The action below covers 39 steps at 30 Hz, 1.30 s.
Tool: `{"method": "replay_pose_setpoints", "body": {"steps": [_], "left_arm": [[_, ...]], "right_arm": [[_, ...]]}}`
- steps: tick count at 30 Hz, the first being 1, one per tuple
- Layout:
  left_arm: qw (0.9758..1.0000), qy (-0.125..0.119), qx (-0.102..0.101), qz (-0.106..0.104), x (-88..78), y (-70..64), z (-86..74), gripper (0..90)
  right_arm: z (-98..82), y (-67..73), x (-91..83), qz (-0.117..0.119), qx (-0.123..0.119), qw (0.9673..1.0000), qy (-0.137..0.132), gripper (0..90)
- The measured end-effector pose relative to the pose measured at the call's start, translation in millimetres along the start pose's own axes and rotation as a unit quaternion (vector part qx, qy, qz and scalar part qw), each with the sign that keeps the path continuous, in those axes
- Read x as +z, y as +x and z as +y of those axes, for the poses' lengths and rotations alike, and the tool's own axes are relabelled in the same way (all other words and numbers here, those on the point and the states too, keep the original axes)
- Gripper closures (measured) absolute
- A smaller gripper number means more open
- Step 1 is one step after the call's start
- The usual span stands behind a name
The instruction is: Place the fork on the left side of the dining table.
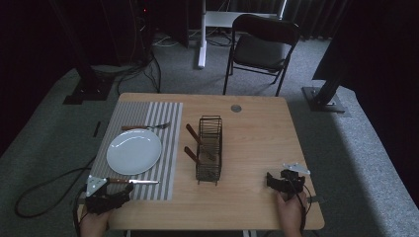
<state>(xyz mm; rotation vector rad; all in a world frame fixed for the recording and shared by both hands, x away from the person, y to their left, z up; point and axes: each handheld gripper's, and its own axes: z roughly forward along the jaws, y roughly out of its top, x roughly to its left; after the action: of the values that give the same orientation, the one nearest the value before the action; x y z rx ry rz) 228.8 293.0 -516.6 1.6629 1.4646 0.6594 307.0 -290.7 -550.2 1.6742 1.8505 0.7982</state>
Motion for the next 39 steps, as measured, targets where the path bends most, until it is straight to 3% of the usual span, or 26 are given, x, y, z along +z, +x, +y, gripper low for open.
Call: {"method": "replay_pose_setpoints", "body": {"steps": [4,6,9,11,17,22,32,35,39], "left_arm": [[0.9988,0.015,0.004,0.045,-1.1,2.4,-6.2,7.4],[0.9983,0.034,-0.006,0.048,0.8,5.4,-12.0,0.0],[0.9957,0.065,-0.004,0.066,2.0,4.9,-19.1,0.0],[0.9946,0.07,-0.009,0.076,1.7,4.1,-20.4,0.0],[0.9932,0.049,-0.016,0.104,2.7,9.7,-19.1,0.0],[0.9913,0.067,-0.021,0.111,9.4,13.1,-20.9,0.0],[0.9905,0.085,-0.016,0.107,23.6,19.6,-21.4,0.0],[0.9893,0.096,0.0,0.11,26.2,17.7,-20.2,0.0],[0.9893,0.097,0.0,0.11,26.2,17.7,-20.3,0.0]], "right_arm": [[0.0,0.0,0.0,0.0,0.0,1.0,0.0,12.6],[0.0,0.0,0.0,0.0,0.0,1.0,0.0,12.6],[0.0,0.0,0.0,0.0,0.0,1.0,0.0,12.6],[0.0,-0.1,0.0,0.0,0.0,1.0,0.0,12.6],[0.0,0.0,0.0,0.0,0.0,1.0,0.0,12.6],[0.0,-0.1,0.0,0.0,0.0,1.0,0.0,12.6],[0.0,0.0,0.0,0.0,0.0,1.0,0.0,12.6],[0.0,0.0,0.0,0.0,0.0,1.0,0.0,12.6],[0.0,0.0,0.0,0.0,0.0,1.0,0.0,12.6]]}}
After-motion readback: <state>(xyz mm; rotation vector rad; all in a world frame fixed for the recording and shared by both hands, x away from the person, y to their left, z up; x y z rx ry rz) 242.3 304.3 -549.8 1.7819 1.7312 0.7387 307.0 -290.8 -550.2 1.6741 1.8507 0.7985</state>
